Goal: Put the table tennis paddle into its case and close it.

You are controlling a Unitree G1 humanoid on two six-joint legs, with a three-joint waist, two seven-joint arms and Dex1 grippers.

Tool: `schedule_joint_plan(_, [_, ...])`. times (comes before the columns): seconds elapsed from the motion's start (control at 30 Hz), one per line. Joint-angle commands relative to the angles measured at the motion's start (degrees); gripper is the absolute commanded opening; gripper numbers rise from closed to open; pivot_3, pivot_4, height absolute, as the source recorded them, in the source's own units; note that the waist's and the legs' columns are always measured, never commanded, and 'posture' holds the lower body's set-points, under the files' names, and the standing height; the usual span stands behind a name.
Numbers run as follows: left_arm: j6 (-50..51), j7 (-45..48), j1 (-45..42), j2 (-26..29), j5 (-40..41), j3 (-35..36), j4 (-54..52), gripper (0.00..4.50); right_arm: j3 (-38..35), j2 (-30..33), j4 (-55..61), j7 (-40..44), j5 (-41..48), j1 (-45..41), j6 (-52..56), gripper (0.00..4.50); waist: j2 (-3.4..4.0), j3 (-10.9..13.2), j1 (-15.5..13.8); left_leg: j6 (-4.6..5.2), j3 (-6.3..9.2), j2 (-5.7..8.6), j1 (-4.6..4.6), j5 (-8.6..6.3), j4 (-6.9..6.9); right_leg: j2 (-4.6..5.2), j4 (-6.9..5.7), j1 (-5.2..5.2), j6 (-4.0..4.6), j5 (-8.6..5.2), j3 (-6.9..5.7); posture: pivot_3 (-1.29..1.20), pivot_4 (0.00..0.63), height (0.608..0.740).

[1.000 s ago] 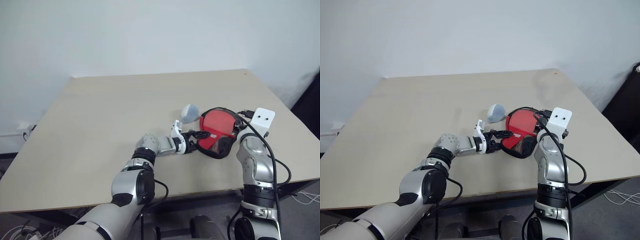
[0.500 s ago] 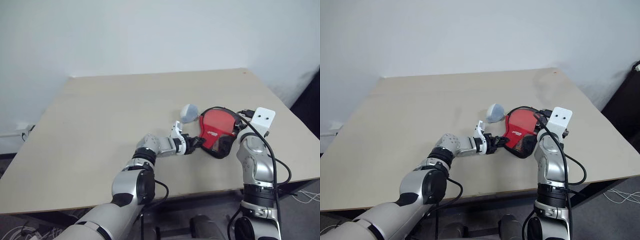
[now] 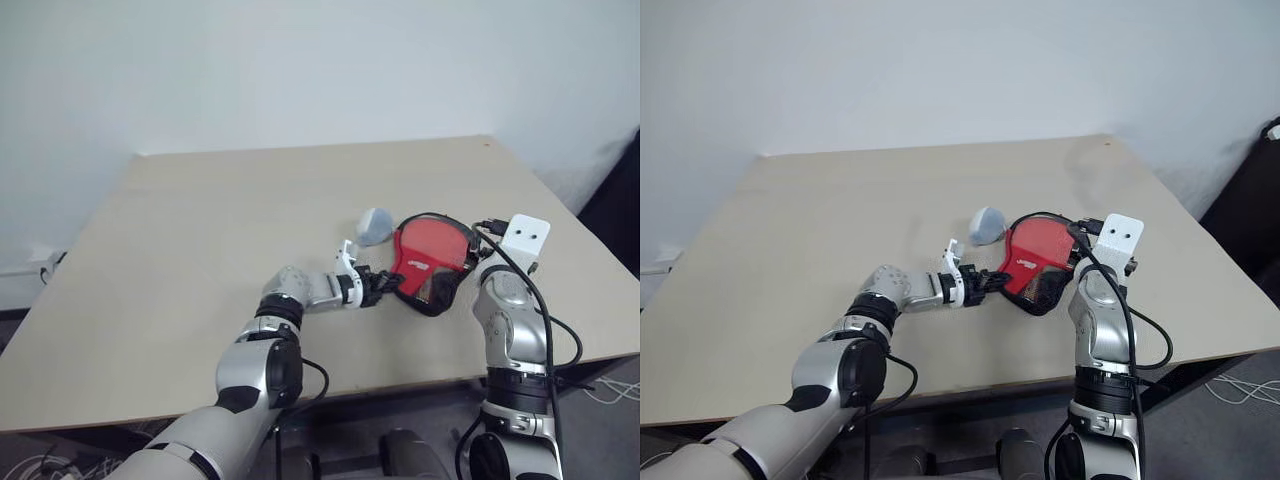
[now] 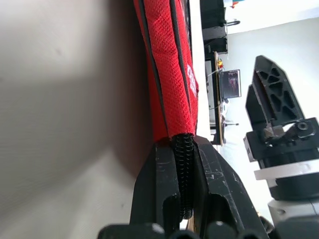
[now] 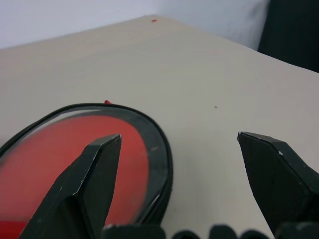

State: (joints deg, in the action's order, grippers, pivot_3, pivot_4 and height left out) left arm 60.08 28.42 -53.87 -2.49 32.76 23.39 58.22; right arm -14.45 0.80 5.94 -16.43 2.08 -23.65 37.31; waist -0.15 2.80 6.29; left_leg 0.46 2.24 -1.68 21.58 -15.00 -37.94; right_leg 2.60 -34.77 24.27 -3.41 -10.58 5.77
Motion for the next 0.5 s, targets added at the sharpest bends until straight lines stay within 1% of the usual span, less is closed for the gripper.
schedule_joint_plan(0.03, [2.76, 3.56, 0.59, 2.57, 1.49, -0.94, -5.20, 0.01, 0.30, 0.39, 1.65, -0.07, -0.28, -1.26, -1.24, 4.05, 0.00, 0.00, 0.01, 0.00, 0.00, 0.00, 0.00, 0.00, 0.01, 0.00, 0.00, 0.00, 0.00, 0.00, 0.00, 0.00, 0.000, 0.740])
schedule_joint_plan(0.23, [10.84, 8.19, 5.96, 6.38, 2.45, -5.28, -15.82, 0.01, 0.46, 0.56, 1.15, 0.04, -0.36, -1.38, -1.53, 4.05, 0.01, 0.00, 0.17, 0.00, 0.01, 0.00, 0.00, 0.00, 0.03, 0.00, -0.02, 0.02, -0.01, 0.00, 0.02, 0.00, 0.000, 0.740])
schedule_joint_plan(0.5, [20.70, 10.10, 15.08, 10.45, 5.45, -9.70, -31.44, 0.01, 0.92, 0.55, 0.34, 0.14, -0.42, -1.48, -1.96, 4.05, 0.01, -0.01, 0.24, 0.00, 0.00, 0.00, -0.02, 0.00, 0.03, 0.00, -0.04, 0.02, -0.01, 0.01, 0.04, 0.00, 0.000, 0.740])
